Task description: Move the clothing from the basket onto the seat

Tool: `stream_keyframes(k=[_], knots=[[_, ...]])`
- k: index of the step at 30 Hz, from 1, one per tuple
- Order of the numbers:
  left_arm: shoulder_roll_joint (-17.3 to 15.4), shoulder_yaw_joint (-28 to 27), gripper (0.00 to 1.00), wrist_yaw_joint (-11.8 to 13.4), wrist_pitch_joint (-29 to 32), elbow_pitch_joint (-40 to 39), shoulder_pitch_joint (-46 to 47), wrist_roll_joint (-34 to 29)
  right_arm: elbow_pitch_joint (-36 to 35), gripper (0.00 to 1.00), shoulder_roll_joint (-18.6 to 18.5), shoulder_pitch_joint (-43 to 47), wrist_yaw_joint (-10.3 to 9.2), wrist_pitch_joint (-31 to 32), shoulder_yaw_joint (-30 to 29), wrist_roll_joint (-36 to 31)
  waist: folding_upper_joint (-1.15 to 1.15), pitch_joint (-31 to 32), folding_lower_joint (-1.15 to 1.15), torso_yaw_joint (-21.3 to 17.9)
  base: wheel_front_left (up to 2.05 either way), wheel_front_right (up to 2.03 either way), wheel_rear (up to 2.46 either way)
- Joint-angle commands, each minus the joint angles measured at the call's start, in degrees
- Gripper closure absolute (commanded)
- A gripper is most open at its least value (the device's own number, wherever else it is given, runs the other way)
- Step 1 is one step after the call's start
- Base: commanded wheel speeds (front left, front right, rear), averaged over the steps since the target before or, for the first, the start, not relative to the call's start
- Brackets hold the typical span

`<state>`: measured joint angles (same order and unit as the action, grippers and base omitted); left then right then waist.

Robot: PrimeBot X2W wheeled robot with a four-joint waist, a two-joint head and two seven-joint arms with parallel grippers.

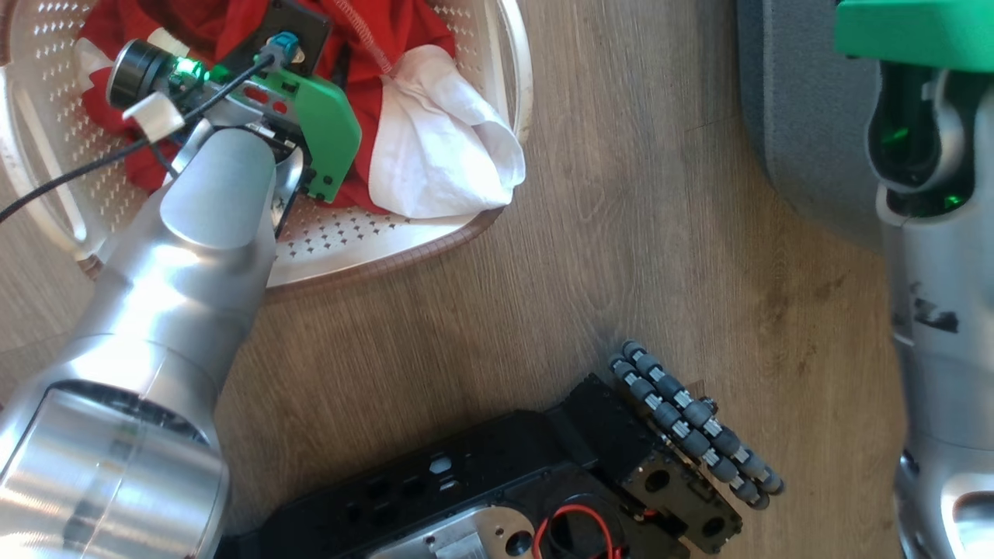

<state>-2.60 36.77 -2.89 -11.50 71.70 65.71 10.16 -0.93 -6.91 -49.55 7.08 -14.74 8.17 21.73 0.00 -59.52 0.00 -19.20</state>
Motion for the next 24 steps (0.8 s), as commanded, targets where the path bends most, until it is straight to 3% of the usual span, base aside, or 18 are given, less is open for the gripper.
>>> stream_keyframes(k=[1,5,6,7,17,24], knots=[[-0.4,0.0,0.0,0.51,1.25,-0.08,-0.22,-0.11,-1.34,0.0,0.75,3.35,0.41,-0.26,-0.15,0.39,0.0,0.01,0.0,-0.08,0.0,0.0,0.0],[-0.35,0.37,0.0,0.66,3.26,0.8,-0.11,0.48,-1.15,0.0,1.04,3.52,0.41,-0.26,-0.39,0.48,0.0,-0.02,0.0,-0.28,0.0,0.0,0.0],[-0.33,0.73,0.66,0.1,3.42,0.95,-0.13,0.75,-1.04,0.0,1.13,3.56,0.41,-0.26,-0.39,0.48,0.0,0.01,0.0,-0.31,0.0,0.0,0.0],[-0.32,0.87,1.0,-0.14,3.42,1.0,-0.14,0.92,-0.99,0.0,1.17,3.58,0.41,-0.26,-0.4,0.48,0.0,0.05,0.0,-0.3,0.0,0.0,0.0],[-0.29,0.83,1.0,-0.49,-0.52,0.38,-0.63,3.64,-0.46,0.0,0.85,1.95,0.41,-0.26,0.38,0.4,0.0,2.05,0.0,-0.61,0.0,0.0,0.0],[-0.29,0.51,1.0,-0.72,-2.95,-4.64,-3.46,8.22,0.55,0.0,-1.02,2.69,0.41,-0.26,0.75,-0.15,0.0,6.93,0.0,2.0,0.0,0.0,0.0]])
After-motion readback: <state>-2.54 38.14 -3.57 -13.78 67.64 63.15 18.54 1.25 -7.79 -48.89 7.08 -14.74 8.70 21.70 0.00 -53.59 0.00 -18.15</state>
